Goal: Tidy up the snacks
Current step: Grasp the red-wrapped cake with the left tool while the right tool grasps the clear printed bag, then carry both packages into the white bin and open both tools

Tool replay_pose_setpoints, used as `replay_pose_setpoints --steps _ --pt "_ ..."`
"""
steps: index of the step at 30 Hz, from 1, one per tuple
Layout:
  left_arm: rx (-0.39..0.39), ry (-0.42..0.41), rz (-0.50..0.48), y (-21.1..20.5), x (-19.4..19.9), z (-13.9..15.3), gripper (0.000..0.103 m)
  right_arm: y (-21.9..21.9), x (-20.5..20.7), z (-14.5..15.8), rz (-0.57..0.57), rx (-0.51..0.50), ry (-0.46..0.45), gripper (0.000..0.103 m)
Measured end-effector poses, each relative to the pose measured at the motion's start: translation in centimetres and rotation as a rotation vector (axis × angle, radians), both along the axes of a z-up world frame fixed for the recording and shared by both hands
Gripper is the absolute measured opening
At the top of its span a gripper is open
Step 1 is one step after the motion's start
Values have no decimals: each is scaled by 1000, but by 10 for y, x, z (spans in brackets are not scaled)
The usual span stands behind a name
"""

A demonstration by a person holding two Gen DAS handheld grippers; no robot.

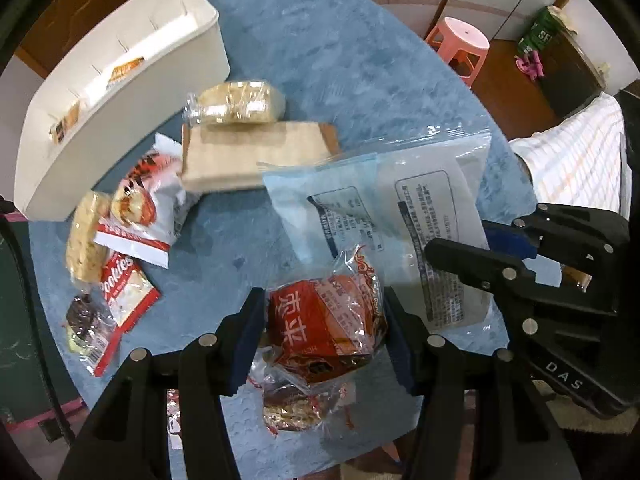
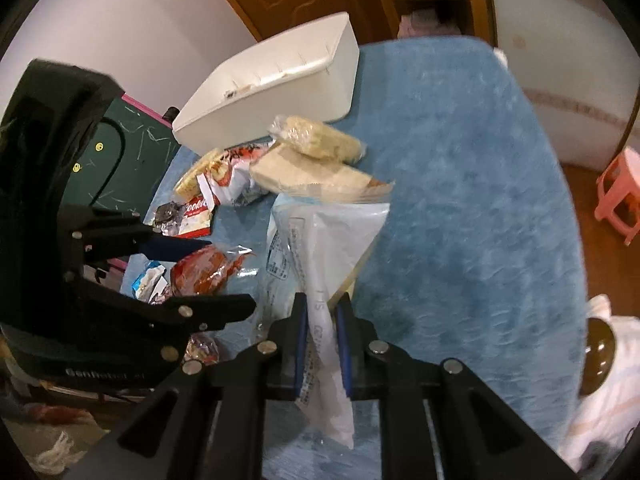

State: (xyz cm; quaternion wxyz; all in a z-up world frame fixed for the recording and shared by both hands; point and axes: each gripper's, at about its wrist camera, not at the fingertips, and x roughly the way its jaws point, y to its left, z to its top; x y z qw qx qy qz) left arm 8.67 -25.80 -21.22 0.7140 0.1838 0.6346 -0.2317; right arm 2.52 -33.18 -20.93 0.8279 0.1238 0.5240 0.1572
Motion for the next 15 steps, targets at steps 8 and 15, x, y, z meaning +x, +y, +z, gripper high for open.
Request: replay_pose_setpoints --steps 8,15 --pt "-42 -66 23 10 1 46 55 -15 -5 32 -32 -43 -89 12" --pt "-91 -160 80 21 15 90 55 -15 -10 73 -37 -61 -201 12"
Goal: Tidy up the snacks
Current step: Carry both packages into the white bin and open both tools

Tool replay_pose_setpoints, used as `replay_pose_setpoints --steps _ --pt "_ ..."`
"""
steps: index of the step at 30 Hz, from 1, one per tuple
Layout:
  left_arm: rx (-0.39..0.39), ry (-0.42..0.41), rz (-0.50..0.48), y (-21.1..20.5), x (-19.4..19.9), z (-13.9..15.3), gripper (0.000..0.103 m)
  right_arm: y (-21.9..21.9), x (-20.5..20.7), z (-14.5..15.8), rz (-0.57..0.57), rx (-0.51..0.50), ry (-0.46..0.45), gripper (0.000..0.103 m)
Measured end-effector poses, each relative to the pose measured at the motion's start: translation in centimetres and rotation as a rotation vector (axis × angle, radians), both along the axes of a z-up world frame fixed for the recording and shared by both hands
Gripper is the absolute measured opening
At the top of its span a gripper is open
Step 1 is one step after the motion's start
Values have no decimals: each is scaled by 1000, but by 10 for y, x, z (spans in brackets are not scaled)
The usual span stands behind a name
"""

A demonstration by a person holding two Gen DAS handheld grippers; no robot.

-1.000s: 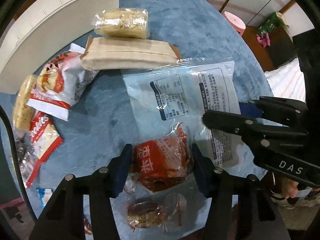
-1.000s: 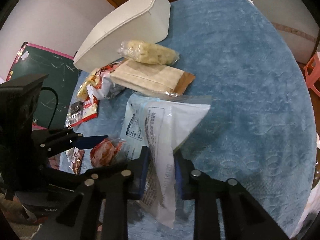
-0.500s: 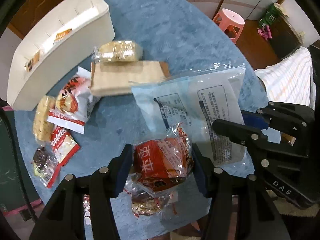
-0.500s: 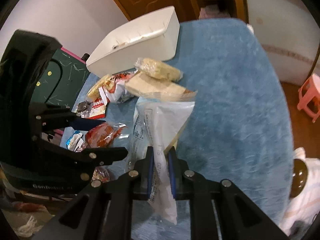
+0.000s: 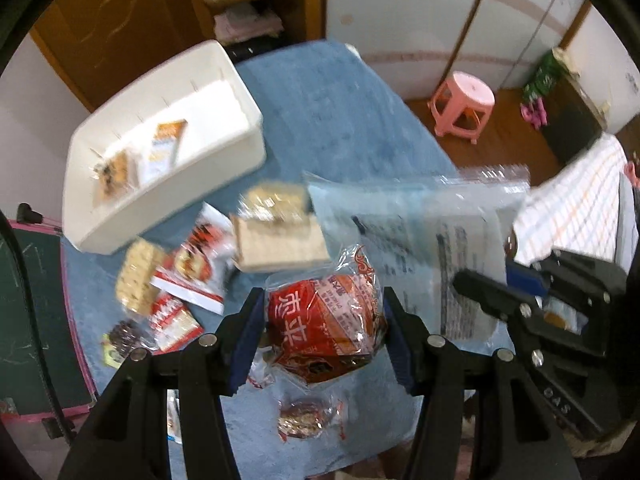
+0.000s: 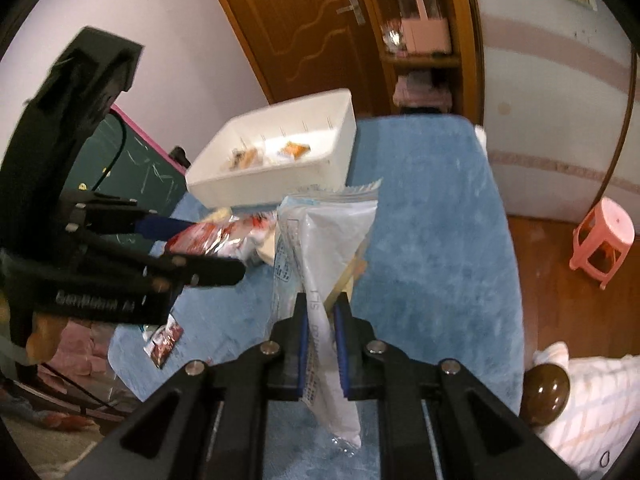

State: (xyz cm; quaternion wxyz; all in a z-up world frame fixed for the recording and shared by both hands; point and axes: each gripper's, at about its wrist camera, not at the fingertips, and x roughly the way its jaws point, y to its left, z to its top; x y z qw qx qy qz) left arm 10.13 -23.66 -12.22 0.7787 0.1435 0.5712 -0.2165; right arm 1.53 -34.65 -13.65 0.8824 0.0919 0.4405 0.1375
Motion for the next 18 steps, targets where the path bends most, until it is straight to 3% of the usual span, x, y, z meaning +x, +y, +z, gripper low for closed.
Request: replay_pose_setpoints --steps 10,18 --pt "-49 -143 70 26 25 66 55 7 -3 50 -6 -2 -127 12" --pt "-97 -200 75 44 46 94 55 15 7 80 -38 -9 -194 11"
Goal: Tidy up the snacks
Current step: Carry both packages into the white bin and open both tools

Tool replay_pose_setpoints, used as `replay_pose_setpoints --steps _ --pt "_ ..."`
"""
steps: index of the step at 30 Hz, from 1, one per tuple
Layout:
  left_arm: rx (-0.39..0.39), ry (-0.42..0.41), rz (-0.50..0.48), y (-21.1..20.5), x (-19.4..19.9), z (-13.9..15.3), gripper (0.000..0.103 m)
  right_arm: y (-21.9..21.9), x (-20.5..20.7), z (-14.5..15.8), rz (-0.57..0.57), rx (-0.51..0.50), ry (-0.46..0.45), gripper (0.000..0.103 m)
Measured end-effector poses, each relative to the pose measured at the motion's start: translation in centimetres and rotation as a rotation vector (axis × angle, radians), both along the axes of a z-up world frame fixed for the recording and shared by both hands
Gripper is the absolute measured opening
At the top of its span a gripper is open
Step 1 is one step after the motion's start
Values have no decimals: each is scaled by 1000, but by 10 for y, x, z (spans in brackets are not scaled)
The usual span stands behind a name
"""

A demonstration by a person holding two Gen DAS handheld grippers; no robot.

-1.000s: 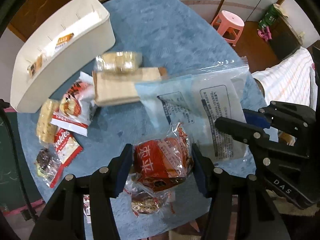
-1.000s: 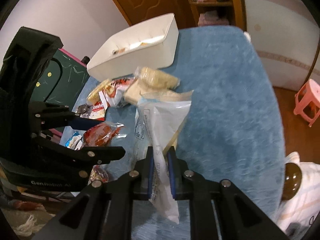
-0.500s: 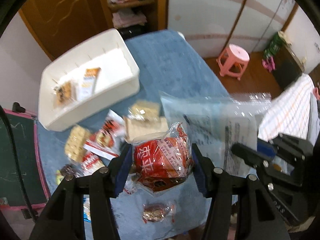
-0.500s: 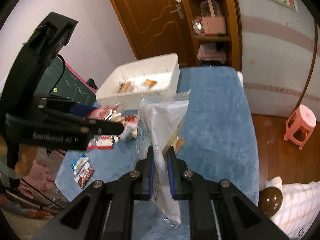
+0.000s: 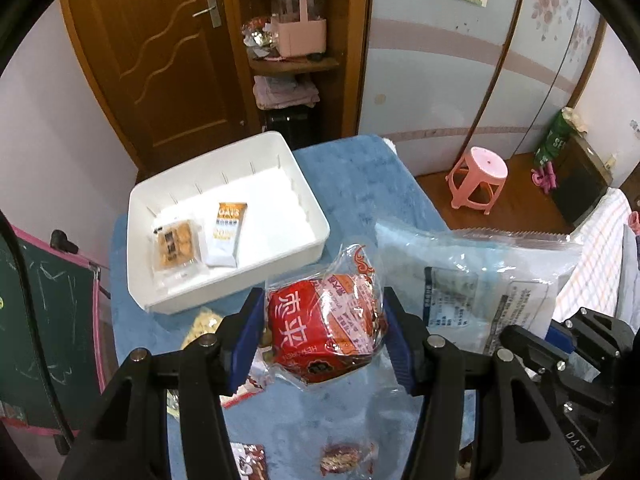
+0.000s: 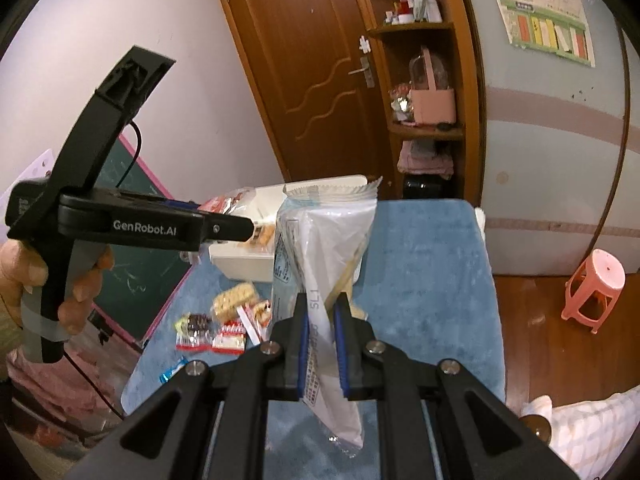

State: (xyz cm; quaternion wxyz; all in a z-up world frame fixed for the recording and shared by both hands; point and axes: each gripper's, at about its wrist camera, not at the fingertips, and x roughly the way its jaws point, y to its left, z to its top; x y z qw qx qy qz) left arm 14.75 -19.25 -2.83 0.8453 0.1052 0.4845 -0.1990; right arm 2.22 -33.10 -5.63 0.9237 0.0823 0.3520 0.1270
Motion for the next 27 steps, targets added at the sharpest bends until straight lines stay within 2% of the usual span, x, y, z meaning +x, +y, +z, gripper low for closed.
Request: replay_pose_setpoints --steps 9,17,27 --pt "-108 -29 -20 40 37 11 55 14 33 18 -91 -32 -10 11" --pt "-185 -40 -38 96 83 7 55 47 88 21 -171 -56 36 11" --pt "-122 -82 63 161 155 -9 55 91 164 34 -249 -79 19 11"
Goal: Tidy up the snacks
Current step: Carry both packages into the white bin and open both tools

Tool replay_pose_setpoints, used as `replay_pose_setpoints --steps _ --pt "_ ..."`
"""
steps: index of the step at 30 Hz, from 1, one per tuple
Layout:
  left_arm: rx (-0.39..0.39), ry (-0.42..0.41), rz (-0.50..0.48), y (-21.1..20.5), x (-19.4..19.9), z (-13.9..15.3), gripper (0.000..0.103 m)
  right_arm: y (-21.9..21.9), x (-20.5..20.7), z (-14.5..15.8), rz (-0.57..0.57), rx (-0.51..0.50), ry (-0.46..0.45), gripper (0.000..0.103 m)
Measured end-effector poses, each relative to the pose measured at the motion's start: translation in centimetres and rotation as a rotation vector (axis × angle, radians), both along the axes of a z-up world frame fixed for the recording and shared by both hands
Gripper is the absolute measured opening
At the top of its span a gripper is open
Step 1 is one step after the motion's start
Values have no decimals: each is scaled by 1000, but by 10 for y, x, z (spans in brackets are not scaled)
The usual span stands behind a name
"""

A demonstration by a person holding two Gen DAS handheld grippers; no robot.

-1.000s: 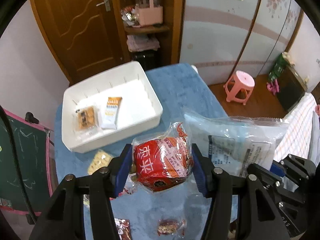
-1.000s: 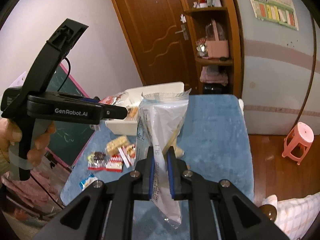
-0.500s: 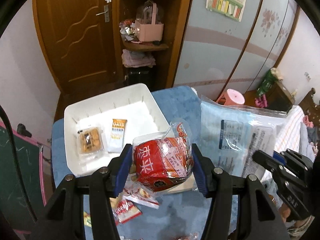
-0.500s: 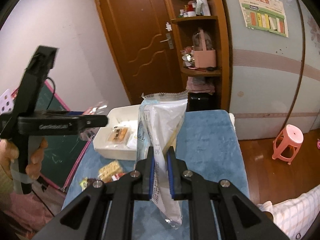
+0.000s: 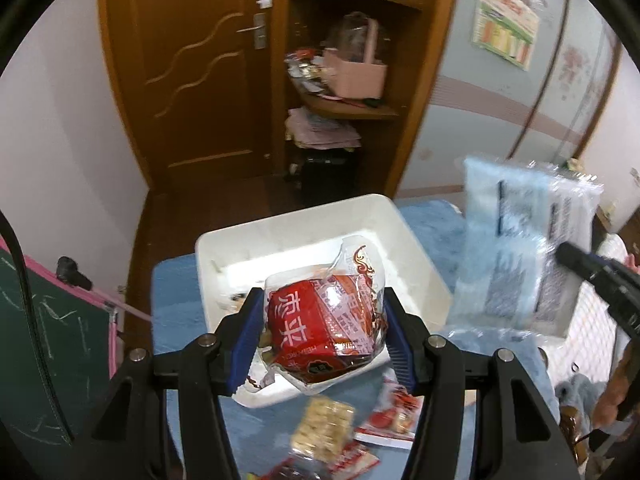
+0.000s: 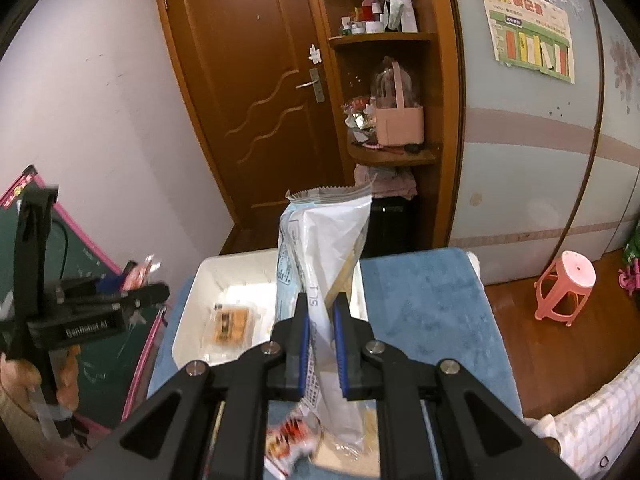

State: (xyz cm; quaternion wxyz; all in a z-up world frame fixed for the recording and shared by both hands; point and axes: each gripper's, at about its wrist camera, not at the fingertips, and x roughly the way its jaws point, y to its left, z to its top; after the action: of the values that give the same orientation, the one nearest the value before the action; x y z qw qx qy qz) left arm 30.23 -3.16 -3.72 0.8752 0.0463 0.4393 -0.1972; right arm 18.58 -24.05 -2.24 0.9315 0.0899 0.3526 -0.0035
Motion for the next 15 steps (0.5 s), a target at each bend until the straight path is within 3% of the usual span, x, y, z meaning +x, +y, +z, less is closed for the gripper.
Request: replay_pose_setpoints --steps 11,13,15 --pt "28 17 8 4 47 -23 57 46 69 -14 -11 -31 43 11" --pt "49 16 14 0 48 -27 60 51 79 -25 -4 -39 75 15" --pt "71 19 39 -3 51 -31 75 55 86 -36 18 -38 120 16"
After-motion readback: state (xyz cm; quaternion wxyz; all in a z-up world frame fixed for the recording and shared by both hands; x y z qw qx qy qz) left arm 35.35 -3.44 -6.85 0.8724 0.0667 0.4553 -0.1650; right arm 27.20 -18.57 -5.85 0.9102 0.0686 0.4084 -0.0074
